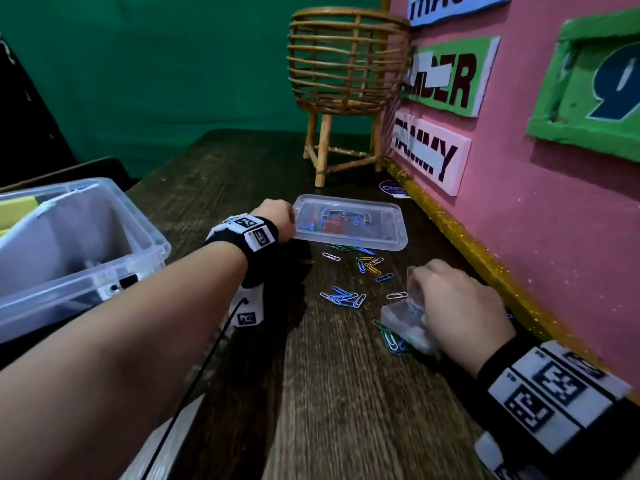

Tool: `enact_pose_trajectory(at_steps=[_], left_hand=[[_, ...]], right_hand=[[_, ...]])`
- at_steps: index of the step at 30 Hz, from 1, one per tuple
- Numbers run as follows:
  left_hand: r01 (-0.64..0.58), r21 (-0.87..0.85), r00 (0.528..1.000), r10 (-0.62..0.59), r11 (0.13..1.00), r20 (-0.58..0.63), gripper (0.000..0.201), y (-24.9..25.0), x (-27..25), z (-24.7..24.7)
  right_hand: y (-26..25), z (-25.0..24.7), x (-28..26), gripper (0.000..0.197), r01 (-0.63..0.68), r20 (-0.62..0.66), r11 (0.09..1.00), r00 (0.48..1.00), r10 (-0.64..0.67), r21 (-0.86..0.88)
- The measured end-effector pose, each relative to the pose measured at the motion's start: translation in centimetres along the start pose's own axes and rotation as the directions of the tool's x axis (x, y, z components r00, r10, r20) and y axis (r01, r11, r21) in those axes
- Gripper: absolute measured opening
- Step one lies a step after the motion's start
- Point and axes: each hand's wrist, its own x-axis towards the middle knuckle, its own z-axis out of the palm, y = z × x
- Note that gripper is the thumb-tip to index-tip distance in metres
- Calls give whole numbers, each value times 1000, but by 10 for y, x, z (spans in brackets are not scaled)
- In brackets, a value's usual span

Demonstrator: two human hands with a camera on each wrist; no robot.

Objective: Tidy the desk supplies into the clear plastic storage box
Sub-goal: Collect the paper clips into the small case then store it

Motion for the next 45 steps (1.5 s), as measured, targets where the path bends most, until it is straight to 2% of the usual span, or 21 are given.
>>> enact_pose_trajectory(at_steps=[3,7,9,11,14,16,19,21,23,25,27,29,32,35,38,40,42,43,45], left_hand=[[26,46,1000,-26,999,-11,31,0,13,1],[11,72,999,-14,997,38,30,3,34,8],[36,121,997,-43,992,59,28,-1,49,12],[60,167,993,-76,984,87,36,-7,67,17],[70,153,982,-94,986,161,41,-7,65,16],[81,169,975,-113,982,189,34,-8,61,16],[155,130,983,-166,979,77,28,-17,83,23],[186,85,982,-184,979,-29,30,-11,63,6],[188,-159,967,-210,969,-141,33,4,27,-22],[134,-386,938,-243,913,-249,35,18,8,-45],[10,-445,917,-185,895,-352,31,31,-5,-68],[-143,-396,897,-51,907,-440,21,43,-16,-84],[-320,-242,831,149,916,-535,23,61,-29,-99],[-414,-41,757,318,909,-570,31,76,-36,-104],[-449,127,648,420,884,-635,36,82,-36,-105],[-472,152,580,436,868,-688,37,81,-33,-107],[-502,106,543,408,858,-734,37,80,-32,-109],[-509,58,543,372,859,-753,36,79,-31,-110],[-492,-101,588,244,865,-771,35,77,-26,-106]], right_hand=[[2,5,4,52,-35,-37,999,999,36,36],[5,9,6,51,-64,-85,997,994,69,53],[5,9,6,56,-92,-75,994,993,96,52],[5,8,7,63,-125,-51,991,991,127,42],[4,2,7,59,-161,-30,986,986,163,41],[4,1,7,56,-174,-6,984,985,174,50],[6,1,6,51,-171,0,984,985,171,39],[8,3,7,43,-174,11,985,985,174,23],[11,2,3,38,-181,15,983,983,181,8],[12,1,-1,37,-175,11,984,984,176,-5],[13,0,-5,39,-175,19,985,984,175,-3],[13,1,-9,39,-178,31,984,984,178,3],[13,1,-11,36,-190,20,982,982,190,12],[12,0,-12,33,-193,17,981,981,193,13],[11,0,-10,34,-196,30,981,980,195,14],[12,1,-10,38,-189,28,982,982,188,17],[13,2,-9,42,-179,27,984,984,178,18],[13,2,-9,42,-172,25,985,985,172,20],[13,4,-7,43,-166,21,986,986,166,27]])
